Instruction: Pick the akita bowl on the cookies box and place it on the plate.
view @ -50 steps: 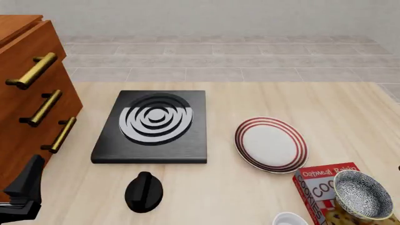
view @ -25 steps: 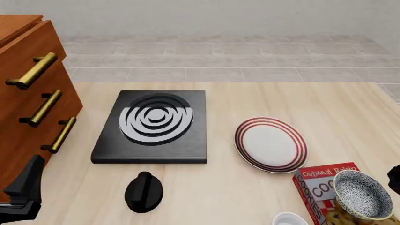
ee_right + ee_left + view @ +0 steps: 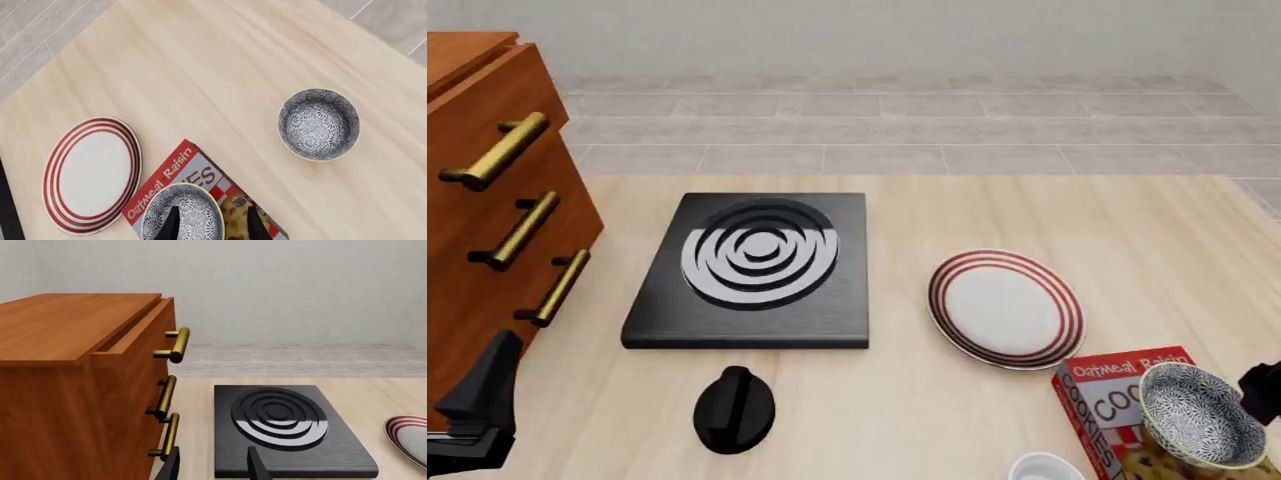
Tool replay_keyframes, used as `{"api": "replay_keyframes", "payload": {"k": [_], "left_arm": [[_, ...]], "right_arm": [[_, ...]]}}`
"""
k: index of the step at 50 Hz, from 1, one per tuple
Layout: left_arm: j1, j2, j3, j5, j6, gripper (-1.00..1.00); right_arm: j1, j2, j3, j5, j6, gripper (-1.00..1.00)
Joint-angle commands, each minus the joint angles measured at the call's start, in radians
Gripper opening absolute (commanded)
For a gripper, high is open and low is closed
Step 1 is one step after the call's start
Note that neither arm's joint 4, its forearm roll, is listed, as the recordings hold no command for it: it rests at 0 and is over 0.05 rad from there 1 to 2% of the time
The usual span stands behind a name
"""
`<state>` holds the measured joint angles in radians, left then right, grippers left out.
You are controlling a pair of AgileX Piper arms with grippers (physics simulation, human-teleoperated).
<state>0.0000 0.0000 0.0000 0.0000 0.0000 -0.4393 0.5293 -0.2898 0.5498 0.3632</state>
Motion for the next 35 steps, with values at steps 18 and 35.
{"api": "replay_keyframes", "payload": {"k": [18,35], "left_arm": [[0.000,0.000,0.000,0.000,0.000,1.00],[0.000,0.000,0.000,0.000,0.000,1.00]], "right_arm": [[0.014,0.050,0.036,-0.064,0.007,1.00],[0.026,0.089,0.071,-0.121,0.014,1.00]]}}
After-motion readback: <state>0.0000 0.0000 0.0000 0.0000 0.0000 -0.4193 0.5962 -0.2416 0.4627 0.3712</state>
